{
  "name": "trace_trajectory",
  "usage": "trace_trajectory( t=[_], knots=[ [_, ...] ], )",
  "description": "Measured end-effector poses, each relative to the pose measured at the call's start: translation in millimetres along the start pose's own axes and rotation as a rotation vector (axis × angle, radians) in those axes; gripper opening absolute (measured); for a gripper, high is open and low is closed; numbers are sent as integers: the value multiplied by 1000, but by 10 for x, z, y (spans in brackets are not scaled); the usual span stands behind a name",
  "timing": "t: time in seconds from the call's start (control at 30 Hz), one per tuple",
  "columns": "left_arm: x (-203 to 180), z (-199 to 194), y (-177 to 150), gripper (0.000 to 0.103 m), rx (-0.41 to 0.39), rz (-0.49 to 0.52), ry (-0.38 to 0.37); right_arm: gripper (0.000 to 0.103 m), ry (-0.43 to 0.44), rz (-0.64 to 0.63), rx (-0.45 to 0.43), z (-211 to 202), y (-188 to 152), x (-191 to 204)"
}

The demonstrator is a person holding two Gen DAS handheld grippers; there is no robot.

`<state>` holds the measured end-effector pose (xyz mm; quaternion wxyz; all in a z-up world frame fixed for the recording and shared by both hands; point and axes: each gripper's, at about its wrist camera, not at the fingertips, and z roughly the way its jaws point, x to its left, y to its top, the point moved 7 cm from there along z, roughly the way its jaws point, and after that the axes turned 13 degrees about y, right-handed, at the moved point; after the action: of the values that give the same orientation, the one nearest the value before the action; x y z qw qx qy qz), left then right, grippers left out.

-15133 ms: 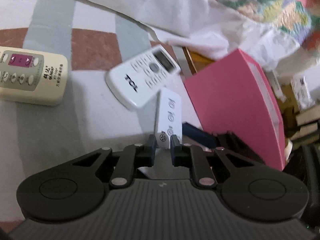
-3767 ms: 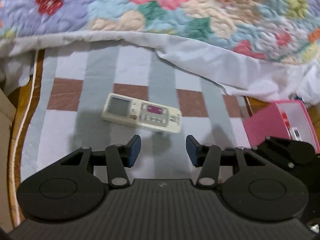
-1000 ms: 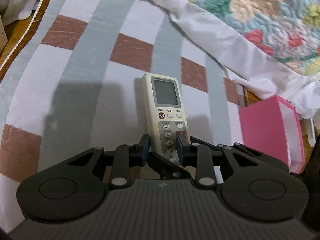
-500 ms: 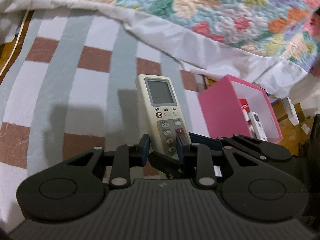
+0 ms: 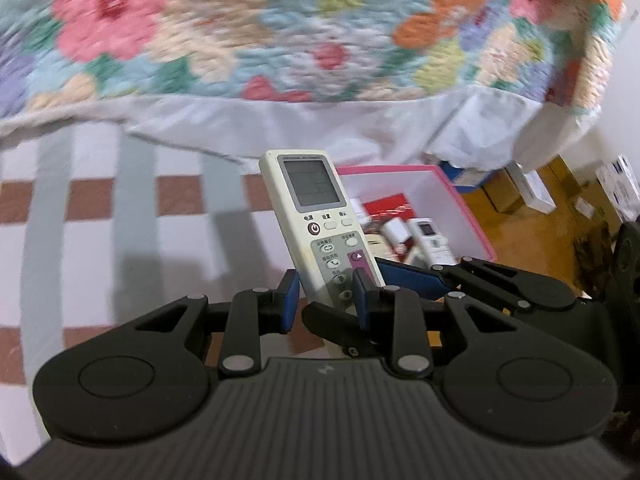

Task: Organize rigid objects
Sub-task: 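Carry the cream remote with the right tool into the pink box, release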

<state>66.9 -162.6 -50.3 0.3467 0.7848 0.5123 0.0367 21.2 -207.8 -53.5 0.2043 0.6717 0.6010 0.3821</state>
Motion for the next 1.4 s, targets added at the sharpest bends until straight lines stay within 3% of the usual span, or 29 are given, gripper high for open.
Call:
trace_trajectory(
  t=[0.2, 0.33, 0.77, 0.87, 1.0, 1.03, 1.2, 1.4],
  knots=[
    [-650, 124, 253, 27, 4, 103, 11, 61, -42, 47, -36, -388, 79, -461],
    [-941, 430, 332, 27, 62, 132, 13, 61, -54, 95, -13, -438, 40, -839],
    [-1006, 1328, 102, 27, 235, 138, 74, 61, 56, 233, 66, 19, -441, -1506],
    [-999, 1408, 130, 27, 227, 167, 125, 61, 88, 249, 60, 127, -446, -1586],
    [-992, 1494, 130, 24, 217, 182, 159, 60, 60, 222, 79, 305, -473, -1637],
    [-993, 1494, 140, 24, 205, 189, 163, 55, 69, 228, 71, 339, -477, -1659],
    [-941, 1409, 170, 24, 174, 148, 132, 56, 99, 284, 31, 347, -488, -1742],
    [-822, 1045, 170, 24, 120, 124, 89, 56, 124, 317, -20, 7, -554, -1593]
  ],
)
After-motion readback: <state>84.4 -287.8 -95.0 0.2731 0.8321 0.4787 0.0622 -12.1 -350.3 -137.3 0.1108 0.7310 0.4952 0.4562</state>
